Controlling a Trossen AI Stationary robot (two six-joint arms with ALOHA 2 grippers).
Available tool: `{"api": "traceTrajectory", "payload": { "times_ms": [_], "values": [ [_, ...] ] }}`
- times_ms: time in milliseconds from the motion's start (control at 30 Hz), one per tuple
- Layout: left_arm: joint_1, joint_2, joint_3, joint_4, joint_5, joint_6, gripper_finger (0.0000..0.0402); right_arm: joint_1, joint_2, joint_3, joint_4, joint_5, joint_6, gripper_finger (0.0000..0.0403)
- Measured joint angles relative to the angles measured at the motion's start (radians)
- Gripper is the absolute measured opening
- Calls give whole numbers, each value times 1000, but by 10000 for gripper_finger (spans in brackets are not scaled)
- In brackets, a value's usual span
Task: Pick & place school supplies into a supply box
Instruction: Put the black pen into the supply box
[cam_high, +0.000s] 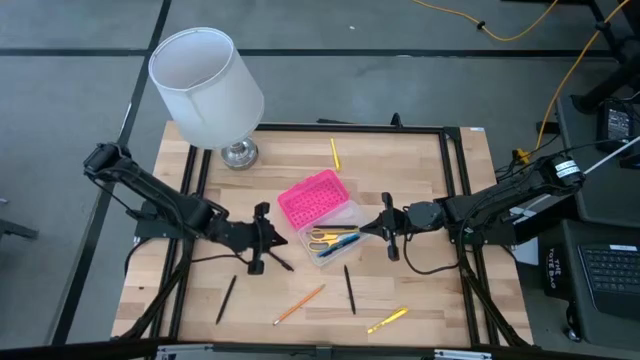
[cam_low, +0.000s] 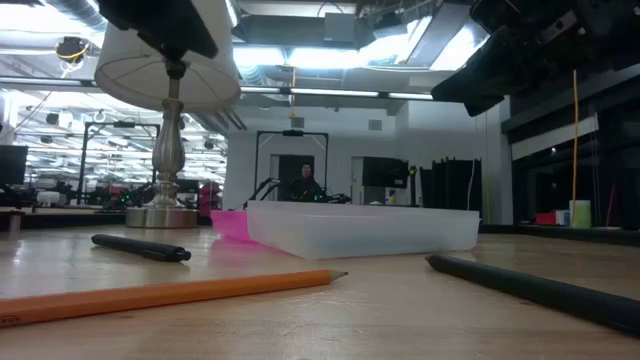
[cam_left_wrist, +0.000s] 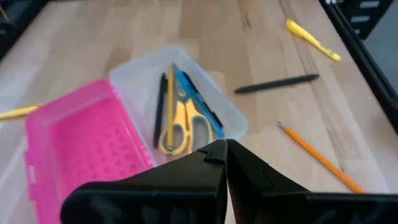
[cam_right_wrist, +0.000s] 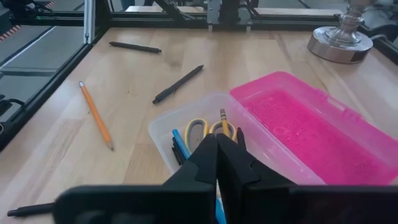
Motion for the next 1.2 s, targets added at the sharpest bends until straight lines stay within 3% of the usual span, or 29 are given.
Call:
{"api": "traceTrajectory", "payload": {
  "times_ms": [300, 533, 967, 1200],
  "values": [
    [-14, 151, 122, -92, 12, -17, 3, -2, 0, 0, 2, 2, -44, 25],
    [-12, 219, 228, -169, 60, -17, 3, -2, 0, 0, 1, 2, -117, 10],
    [-11, 221, 228, -172, 29, 45, 7, -3, 0, 0, 2, 2, -205, 27],
    [-11, 221, 228, -199, 2, 36, 52, -3, 0, 0, 19, 2, -251, 10]
  ]
}}
